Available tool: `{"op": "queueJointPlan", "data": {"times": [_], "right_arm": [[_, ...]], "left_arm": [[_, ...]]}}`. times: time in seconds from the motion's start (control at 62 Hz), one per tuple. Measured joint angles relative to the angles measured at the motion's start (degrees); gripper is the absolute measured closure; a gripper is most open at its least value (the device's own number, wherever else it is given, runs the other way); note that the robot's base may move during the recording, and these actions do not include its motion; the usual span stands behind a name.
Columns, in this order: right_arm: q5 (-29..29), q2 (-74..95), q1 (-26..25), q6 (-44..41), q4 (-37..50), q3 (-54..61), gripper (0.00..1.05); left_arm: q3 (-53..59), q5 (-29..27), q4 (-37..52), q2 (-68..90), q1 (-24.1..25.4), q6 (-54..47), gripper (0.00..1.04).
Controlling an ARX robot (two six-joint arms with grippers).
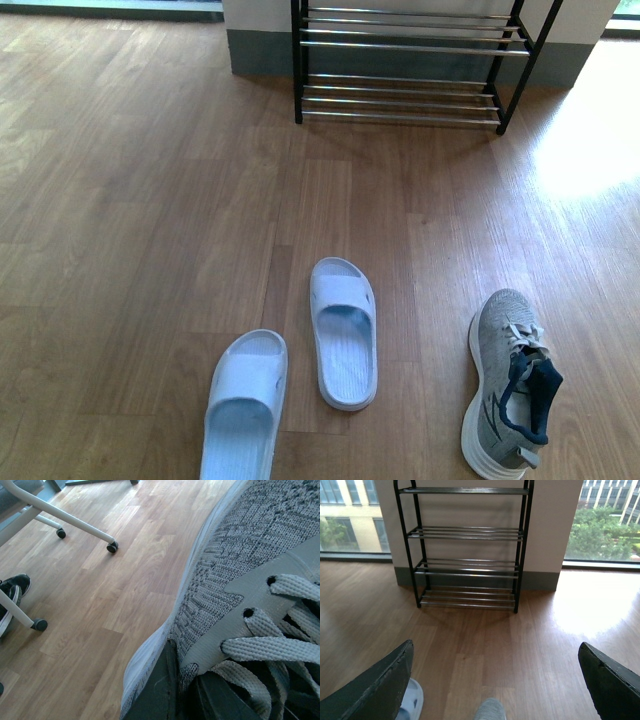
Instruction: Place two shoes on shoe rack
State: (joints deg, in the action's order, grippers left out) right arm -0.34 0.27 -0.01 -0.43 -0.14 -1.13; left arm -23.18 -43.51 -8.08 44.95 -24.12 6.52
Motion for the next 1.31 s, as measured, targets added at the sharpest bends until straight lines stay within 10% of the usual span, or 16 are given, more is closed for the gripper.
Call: {"op": "queueJointPlan", "data": {"times": [0.097,0.258,0.565,1.306], "right_arm": [[0.00,10.56,2.95,-2.67,-4.74,-2.51,0.09],[5.18,50.64,8.96,-0.94,18.78,-6.43,0.09],[5.97,106.44,12.87,6.67,37.11,-19.17,0.09],[9.42,143.01,4.55,5.25,38.62,-39.98,0.09]], "left_arm": [[0.00,0.00,-0.02,-0.02,0.00,0.04,1.03],[0.00,0.20,-0.02,-0.02,-0.02,0.04,1.03],[0.00,0.17,-0.02,-0.02,-0.02,0.09,1.03],[0.00,0.17,-0.02,-0.02,-0.02,0.09,1.03]]}}
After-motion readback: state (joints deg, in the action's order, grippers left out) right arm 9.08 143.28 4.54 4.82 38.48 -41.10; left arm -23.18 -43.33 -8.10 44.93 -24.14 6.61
